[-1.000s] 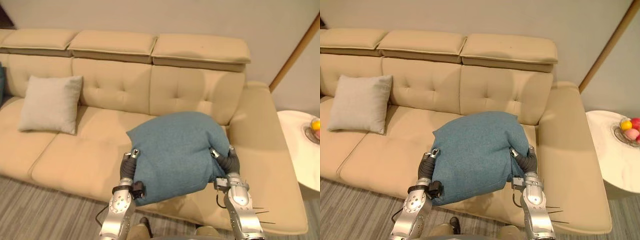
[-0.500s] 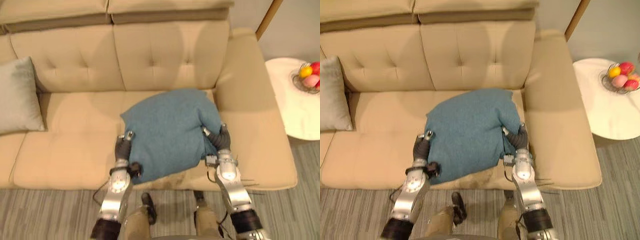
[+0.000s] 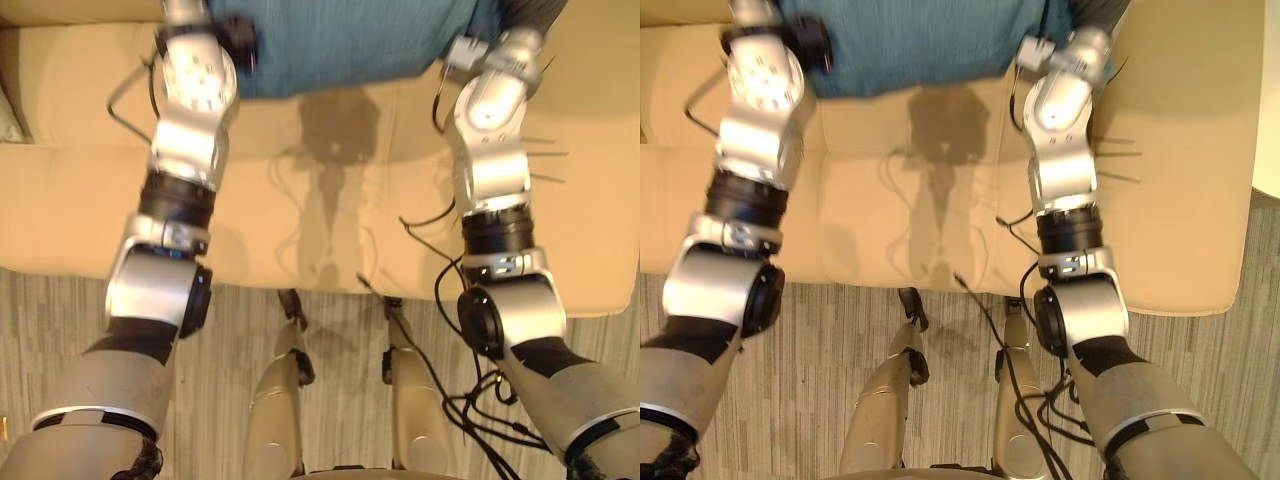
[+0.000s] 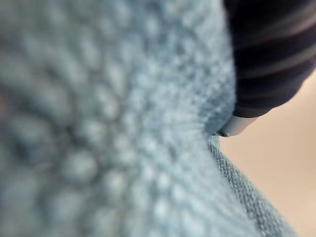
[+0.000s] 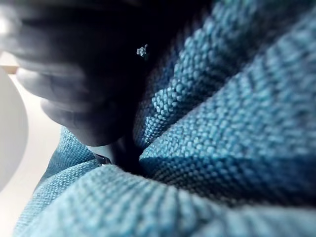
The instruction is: Pick up cushions and gather them together orderly.
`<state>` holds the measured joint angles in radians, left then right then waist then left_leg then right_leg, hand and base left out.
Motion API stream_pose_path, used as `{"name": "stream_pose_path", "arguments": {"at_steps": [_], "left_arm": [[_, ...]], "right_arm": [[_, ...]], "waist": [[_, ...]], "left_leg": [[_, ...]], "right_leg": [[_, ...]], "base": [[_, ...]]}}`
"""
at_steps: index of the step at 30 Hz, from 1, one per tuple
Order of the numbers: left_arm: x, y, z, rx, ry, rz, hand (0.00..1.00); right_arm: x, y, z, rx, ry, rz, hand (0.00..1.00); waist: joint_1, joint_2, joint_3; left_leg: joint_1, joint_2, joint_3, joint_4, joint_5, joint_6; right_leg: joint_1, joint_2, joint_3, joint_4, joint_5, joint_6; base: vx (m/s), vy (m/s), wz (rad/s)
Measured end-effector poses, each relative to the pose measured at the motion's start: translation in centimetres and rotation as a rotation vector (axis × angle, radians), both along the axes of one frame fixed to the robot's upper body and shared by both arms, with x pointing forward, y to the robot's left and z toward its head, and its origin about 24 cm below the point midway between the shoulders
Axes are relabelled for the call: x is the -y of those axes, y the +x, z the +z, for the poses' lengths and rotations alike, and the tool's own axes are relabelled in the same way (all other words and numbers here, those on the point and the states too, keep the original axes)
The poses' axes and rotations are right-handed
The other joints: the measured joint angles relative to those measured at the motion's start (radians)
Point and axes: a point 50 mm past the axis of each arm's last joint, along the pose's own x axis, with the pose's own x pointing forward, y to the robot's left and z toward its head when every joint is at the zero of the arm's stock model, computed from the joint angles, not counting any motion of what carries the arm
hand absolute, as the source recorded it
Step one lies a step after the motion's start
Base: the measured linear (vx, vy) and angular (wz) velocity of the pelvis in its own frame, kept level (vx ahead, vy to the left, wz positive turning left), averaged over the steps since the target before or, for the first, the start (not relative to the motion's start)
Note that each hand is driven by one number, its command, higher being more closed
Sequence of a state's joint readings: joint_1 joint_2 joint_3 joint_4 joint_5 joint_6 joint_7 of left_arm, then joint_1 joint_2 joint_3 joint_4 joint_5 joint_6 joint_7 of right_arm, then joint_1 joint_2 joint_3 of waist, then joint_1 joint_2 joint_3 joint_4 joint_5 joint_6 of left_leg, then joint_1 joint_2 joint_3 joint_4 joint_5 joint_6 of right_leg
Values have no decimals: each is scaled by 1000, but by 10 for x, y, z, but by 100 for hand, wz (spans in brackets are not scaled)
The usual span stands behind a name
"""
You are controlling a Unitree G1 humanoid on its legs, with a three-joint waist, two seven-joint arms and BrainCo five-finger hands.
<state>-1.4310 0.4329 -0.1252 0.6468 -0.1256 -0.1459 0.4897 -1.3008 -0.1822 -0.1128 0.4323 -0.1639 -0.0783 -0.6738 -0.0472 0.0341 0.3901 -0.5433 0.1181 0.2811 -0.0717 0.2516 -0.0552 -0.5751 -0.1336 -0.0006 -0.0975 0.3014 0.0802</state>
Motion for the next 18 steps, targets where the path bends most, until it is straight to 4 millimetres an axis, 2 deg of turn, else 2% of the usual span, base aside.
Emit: {"name": "stream_pose_path", "arguments": {"at_steps": [1, 4, 6, 11, 13, 15, 18], "left_arm": [[-4, -4, 17, 26, -5, 22, 0], [-12, -7, 35, 37, -31, 61, 0], [-16, -1, 33, -8, -41, 77, 0], [-28, 19, 12, -163, -56, 47, 0], [-32, 24, 1, -201, -47, 38, 0], [-43, 37, -35, -304, -63, 39, 0], [-53, 48, -81, -428, -94, 40, 0]], "right_arm": [[0, -1, 16, 20, 2, -19, 0], [3, 4, 37, 1, -3, -44, 0], [6, 11, 38, -47, -9, -32, 0], [18, 37, 18, -245, -48, 36, 0], [22, 45, 5, -312, -62, 59, 0], [21, 56, -26, -411, -120, 84, 0], [27, 61, -47, -462, -110, 114, 0]], "waist": [[-4, 0, 8], [-2, -1, 32], [0, -1, 35], [4, -1, 83], [9, -2, 97], [8, -2, 97], [7, -2, 97]], "left_leg": [[-8, -3, -3, -23, 15, 1], [-42, -5, -9, -23, 20, 4], [-65, -5, -13, -23, 22, 5], [-88, -7, -32, -23, 23, 5], [-94, -9, -31, -23, 23, 5], [-97, -9, -30, -23, 23, 4], [-91, -9, -28, -23, 23, 4]], "right_leg": [[-15, 1, -2, 0, 1, 0], [-46, 0, -8, 0, 4, 1], [-66, -1, -12, -1, 5, 0], [-77, -3, -35, -1, 5, 0], [-82, -5, -36, -1, 5, 0], [-86, -6, -35, -1, 5, 0], [-84, -5, -29, -1, 5, 0]], "base": [[-26, 6, 5], [-33, 19, 6], [-16, 38, 7], [3, 70, 9], [3, 67, 1], [5, 75, -2], [-8, 59, -3]]}}
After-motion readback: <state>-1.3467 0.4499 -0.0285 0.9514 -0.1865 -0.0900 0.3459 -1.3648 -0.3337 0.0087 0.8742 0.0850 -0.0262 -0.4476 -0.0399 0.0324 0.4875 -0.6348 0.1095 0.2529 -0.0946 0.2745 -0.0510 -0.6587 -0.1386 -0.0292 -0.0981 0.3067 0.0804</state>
